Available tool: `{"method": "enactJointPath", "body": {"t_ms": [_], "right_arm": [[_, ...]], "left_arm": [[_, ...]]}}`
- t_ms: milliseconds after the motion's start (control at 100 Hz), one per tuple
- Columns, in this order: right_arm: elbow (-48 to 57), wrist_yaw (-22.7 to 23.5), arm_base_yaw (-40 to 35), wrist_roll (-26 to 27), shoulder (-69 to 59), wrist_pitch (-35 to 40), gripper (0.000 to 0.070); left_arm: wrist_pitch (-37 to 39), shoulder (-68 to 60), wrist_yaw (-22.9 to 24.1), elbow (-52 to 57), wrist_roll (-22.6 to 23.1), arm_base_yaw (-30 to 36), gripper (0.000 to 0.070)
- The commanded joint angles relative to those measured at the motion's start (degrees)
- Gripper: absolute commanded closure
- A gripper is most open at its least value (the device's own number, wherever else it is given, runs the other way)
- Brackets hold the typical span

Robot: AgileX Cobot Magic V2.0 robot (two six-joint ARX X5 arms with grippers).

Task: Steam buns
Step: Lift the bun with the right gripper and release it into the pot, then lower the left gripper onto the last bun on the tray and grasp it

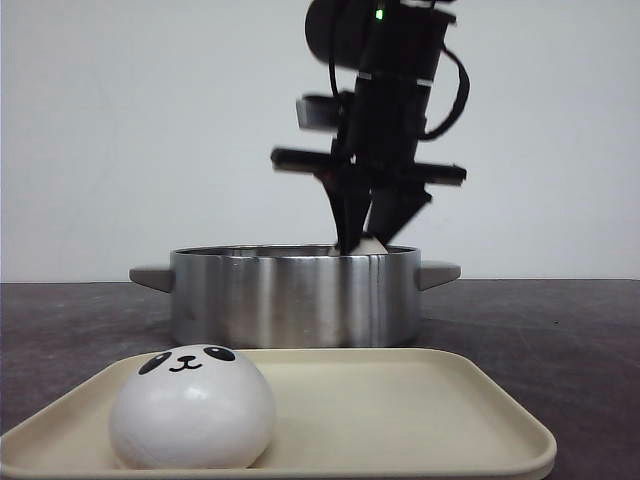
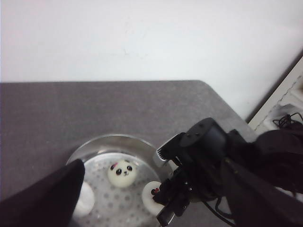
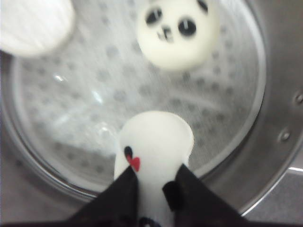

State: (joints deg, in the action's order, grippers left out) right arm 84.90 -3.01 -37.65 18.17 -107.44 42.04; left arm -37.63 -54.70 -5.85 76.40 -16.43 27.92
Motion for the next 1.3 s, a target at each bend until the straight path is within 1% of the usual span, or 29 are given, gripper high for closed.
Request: {"method": "enactJointPath", "body": {"t_ms": [0,10,20,50,70,100,250,350,370,380,400,430,470,500,510,520,540,640,810,920,1070,1290], "right_arm": [[0.81,0.07,-0.20,-0.13,-1.51,-0.24,0.0347],[0.81,0.13,-0.20,-0.13,-1.60,-0.24,0.0299],[0.81,0.15,-0.20,-0.13,-1.60,-0.22,0.0284],[0.81,0.13,-0.17,-0.17,-1.60,-0.17,0.0209],[0.81,-0.02,-0.20,-0.17,-1.60,-0.31,0.0173],[0.81,0.00,-0.20,-0.20,-1.60,-0.72,0.0145],[2.10,0.02,0.02,-0.28,-1.03,-2.64,0.0144],[6.84,0.00,0.13,-1.42,-0.74,-0.50,0.0151],[8.22,0.04,0.17,-1.79,-0.66,0.26,0.0169],[8.96,0.04,0.20,-1.99,-0.63,0.68,0.0189],[10.51,0.02,0.17,-2.34,-0.52,1.55,0.0258],[12.94,0.00,0.17,-2.91,-0.24,3.15,0.0424],[16.41,0.02,0.09,-4.00,0.28,5.22,0.0697],[18.78,0.02,-0.13,-4.55,0.81,6.38,0.0699],[19.56,0.00,-0.24,-4.72,1.01,6.71,0.0676],[20.31,0.02,-0.37,-4.76,1.25,7.04,0.0673],[21.79,0.00,-0.59,-4.81,1.81,7.65,0.0684],[27.32,0.00,-2.10,-5.11,5.75,8.24,0.0684],[30.08,-0.17,-6.12,-5.16,15.30,7.32,0.0684],[30.08,-3.61,-8.76,-5.42,21.00,7.28,0.0684],[30.08,-9.01,-11.41,-6.10,26.05,7.28,0.0684],[30.08,-10.03,-11.72,-6.27,29.00,7.78,0.0684]], "left_arm": [[-0.28,-0.74,0.26,1.11,0.61,0.33,0.0145],[-0.55,-0.79,0.28,1.11,0.61,0.33,0.0145],[-0.61,-0.79,0.28,1.11,0.61,0.33,0.0145],[-1.01,-0.85,0.28,1.11,0.61,0.33,0.0145],[-1.31,-0.83,0.28,1.11,0.61,0.33,0.0145],[-1.68,-0.85,0.28,1.11,0.61,0.33,0.0145],[-2.25,-1.11,0.28,1.09,0.68,0.33,0.0145],[-3.06,-1.27,0.26,1.03,0.79,0.33,0.0145],[-3.30,-1.38,0.26,0.98,0.79,0.33,0.0145],[-3.52,-1.44,0.26,0.98,0.79,0.33,0.0146],[-3.98,-1.55,0.26,0.96,0.79,0.33,0.0146],[-4.94,-1.70,0.26,0.87,0.77,0.33,0.0146],[-6.45,-1.99,-0.04,0.52,0.77,0.33,0.0147],[-7.50,-2.16,-0.31,0.07,0.79,0.35,0.0147],[-7.89,-2.25,-0.44,-0.15,0.77,0.35,0.0147],[-8.17,-2.29,-0.61,-0.39,0.77,0.39,0.0147],[-8.87,-2.36,-0.87,-0.96,0.77,0.46,0.0147],[-9.92,-2.45,-2.38,-5.57,-0.04,1.53,0.0147],[-8.46,-3.02,-4.35,-15.93,-5.38,5.11,0.0147],[-5.66,-4.48,-6.51,-22.38,-8.11,8.63,0.0147],[-2.43,-9.16,-6.67,-27.34,-9.81,13.55,0.0146],[0.61,-20.02,-6.67,-27.50,-9.60,18.10,0.0146]]}}
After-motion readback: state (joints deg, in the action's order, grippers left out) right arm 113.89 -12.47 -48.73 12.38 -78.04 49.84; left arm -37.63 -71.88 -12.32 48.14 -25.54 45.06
